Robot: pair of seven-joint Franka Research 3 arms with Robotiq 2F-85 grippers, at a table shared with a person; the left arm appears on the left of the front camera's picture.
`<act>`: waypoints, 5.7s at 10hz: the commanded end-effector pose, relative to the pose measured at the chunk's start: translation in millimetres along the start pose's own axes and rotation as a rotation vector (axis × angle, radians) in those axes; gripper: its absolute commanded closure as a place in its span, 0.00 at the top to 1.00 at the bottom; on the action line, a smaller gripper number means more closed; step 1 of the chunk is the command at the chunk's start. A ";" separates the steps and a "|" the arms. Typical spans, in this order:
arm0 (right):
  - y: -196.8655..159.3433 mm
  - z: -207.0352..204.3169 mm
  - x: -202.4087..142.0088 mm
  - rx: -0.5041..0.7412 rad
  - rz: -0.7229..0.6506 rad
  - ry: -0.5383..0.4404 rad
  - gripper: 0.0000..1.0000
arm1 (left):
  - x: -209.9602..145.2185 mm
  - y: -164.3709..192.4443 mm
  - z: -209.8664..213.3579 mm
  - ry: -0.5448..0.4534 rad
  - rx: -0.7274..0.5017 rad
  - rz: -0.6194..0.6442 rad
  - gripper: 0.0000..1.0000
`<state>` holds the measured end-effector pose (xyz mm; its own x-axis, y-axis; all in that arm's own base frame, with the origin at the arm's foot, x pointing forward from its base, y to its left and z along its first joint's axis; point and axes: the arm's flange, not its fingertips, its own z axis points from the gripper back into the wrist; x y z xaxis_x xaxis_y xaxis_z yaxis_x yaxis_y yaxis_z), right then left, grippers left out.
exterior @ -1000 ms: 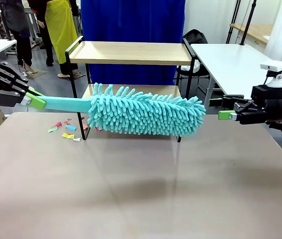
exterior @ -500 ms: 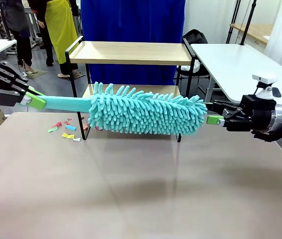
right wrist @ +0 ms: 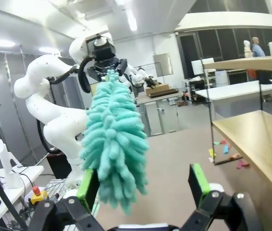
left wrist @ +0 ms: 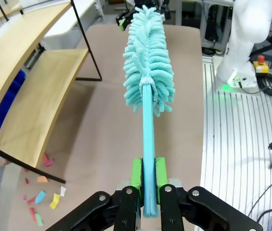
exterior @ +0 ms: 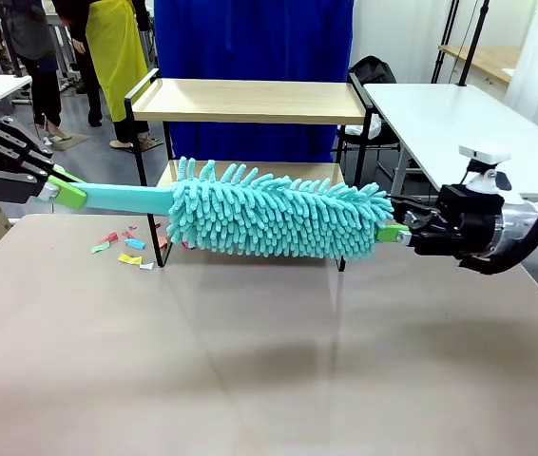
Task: Clean the shelf.
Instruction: Hand the Duster back to the human.
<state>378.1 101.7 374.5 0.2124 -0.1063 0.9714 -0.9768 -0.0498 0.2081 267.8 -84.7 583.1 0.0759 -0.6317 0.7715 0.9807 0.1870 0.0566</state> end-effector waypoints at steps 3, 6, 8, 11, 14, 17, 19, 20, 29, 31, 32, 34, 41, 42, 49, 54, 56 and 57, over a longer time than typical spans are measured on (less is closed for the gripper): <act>6.5 -45.2 -3.8 0.096 -0.003 -0.023 1.00 | 3.6 -0.6 0.1 -0.035 -0.007 -0.005 0.14; 5.5 -63.5 -5.8 0.141 0.014 -0.013 1.00 | 3.6 -0.6 0.1 -0.035 -0.007 -0.005 0.14; 7.3 -58.0 -5.5 0.156 0.051 -0.038 0.43 | 3.6 -0.6 0.1 -0.035 -0.007 -0.005 0.14; 6.2 -51.0 -6.3 0.199 0.063 -0.071 0.00 | 3.6 -0.6 0.1 -0.035 -0.007 -0.005 0.14; 2.0 -45.1 -9.0 0.210 0.063 -0.091 0.00 | 3.6 -0.6 0.1 -0.035 -0.007 -0.005 0.14; 2.0 -43.5 -10.1 0.239 0.124 -0.070 0.00 | 3.6 -0.6 0.1 -0.035 -0.007 -0.005 0.14; 3.9 -50.0 -9.7 0.203 0.059 -0.073 0.00 | 2.4 -1.6 -0.4 -0.007 -0.007 0.002 0.67; 3.9 -50.0 -9.7 0.203 0.059 -0.073 0.00 | 8.1 -2.6 5.3 -0.047 -0.003 0.023 0.70; 3.9 -50.0 -9.7 0.203 0.059 -0.073 0.00 | -96.9 48.1 166.0 -0.291 -0.007 0.161 1.00; 9.7 -46.5 3.2 0.163 0.120 -0.075 0.17 | -93.5 39.5 158.4 -0.284 0.002 0.214 0.95; 29.7 -40.6 46.4 0.096 0.228 -0.094 0.17 | -93.5 39.5 158.4 -0.284 0.002 0.214 0.95; 59.0 -22.6 124.1 -0.149 0.373 -0.107 0.17 | -93.5 39.5 158.4 -0.284 0.002 0.214 0.95; 103.6 89.3 197.9 -1.143 0.408 -0.137 0.17 | -93.5 39.5 158.4 -0.284 0.002 0.214 0.95; 109.0 104.5 197.2 -1.248 0.401 -0.146 0.17 | -93.5 39.5 158.4 -0.284 0.002 0.214 0.95; 63.2 165.2 54.1 -1.361 0.176 -0.094 0.17 | -93.5 39.5 158.4 -0.284 0.002 0.214 0.95; 0.6 171.7 58.3 -1.333 0.087 -0.049 0.17 | -93.5 39.5 158.4 -0.284 0.002 0.214 0.95; 0.6 171.7 58.3 -1.333 0.087 -0.049 0.17 | -93.5 39.5 158.4 -0.284 0.002 0.214 0.95; 0.6 171.7 58.3 -1.333 0.087 -0.049 0.17 | -93.5 39.5 158.4 -0.284 0.002 0.214 0.95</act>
<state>396.2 -75.9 406.3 0.1134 -0.0960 0.9889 -0.2692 0.9551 0.1236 270.4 102.7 611.8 0.2551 -0.3608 0.8970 0.9399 0.3104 -0.1424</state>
